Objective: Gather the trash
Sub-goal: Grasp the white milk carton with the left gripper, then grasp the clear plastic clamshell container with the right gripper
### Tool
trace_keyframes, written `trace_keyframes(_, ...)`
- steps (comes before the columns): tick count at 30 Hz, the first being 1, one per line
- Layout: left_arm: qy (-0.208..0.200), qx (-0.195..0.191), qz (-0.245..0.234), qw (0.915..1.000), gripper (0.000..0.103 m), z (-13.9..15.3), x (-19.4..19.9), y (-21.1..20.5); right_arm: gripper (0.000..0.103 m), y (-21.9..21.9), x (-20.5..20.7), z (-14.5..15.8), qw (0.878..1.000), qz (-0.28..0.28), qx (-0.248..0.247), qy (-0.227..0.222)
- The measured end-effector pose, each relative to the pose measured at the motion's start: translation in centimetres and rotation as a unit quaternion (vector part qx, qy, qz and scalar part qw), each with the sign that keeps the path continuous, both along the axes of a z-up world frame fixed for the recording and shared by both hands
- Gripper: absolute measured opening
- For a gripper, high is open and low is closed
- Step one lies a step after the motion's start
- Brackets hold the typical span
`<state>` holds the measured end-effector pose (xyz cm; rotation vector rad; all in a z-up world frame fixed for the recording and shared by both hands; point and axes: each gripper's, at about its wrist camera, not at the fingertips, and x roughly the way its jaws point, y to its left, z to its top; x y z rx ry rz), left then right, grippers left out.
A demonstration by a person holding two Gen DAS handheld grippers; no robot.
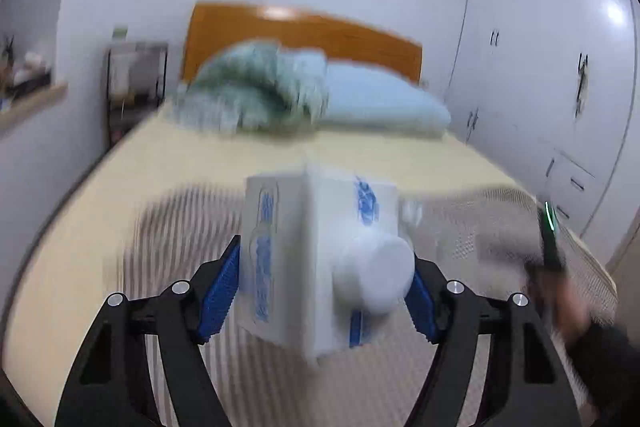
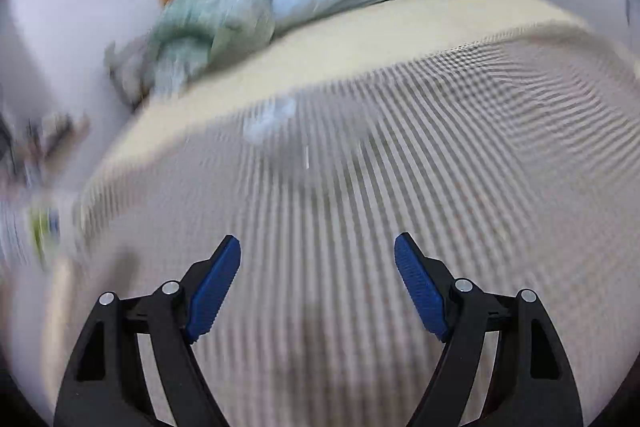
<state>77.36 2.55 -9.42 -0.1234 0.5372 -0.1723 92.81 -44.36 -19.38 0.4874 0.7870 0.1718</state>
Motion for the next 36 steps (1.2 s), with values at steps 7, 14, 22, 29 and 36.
trace_keyframes(7,0.176,0.055,-0.017,0.9827,0.069,-10.9,-4.0,-1.0,0.072,-0.6,10.0,-5.4,0.988,-0.074,0.114,0.077)
trace_keyframes(14,0.183,0.051,-0.019,0.9816,0.079,-10.3,-5.5,-1.0,0.027,0.6,3.4,-3.5,0.989,-0.026,0.139,0.036)
trace_keyframes(22,0.171,0.079,-0.051,0.9808,0.096,-9.0,-4.9,-4.5,0.025,4.1,-19.4,1.8,0.99,0.012,-0.136,-0.028)
trace_keyframes(29,0.244,0.029,0.007,0.9693,0.067,-9.4,-5.5,-3.3,0.024,8.0,-37.2,1.3,0.975,0.014,-0.215,-0.048)
trace_keyframes(36,0.253,0.046,0.032,0.9659,0.069,-9.0,-15.7,-2.5,0.032,13.1,-43.2,0.2,0.971,0.075,-0.227,-0.027)
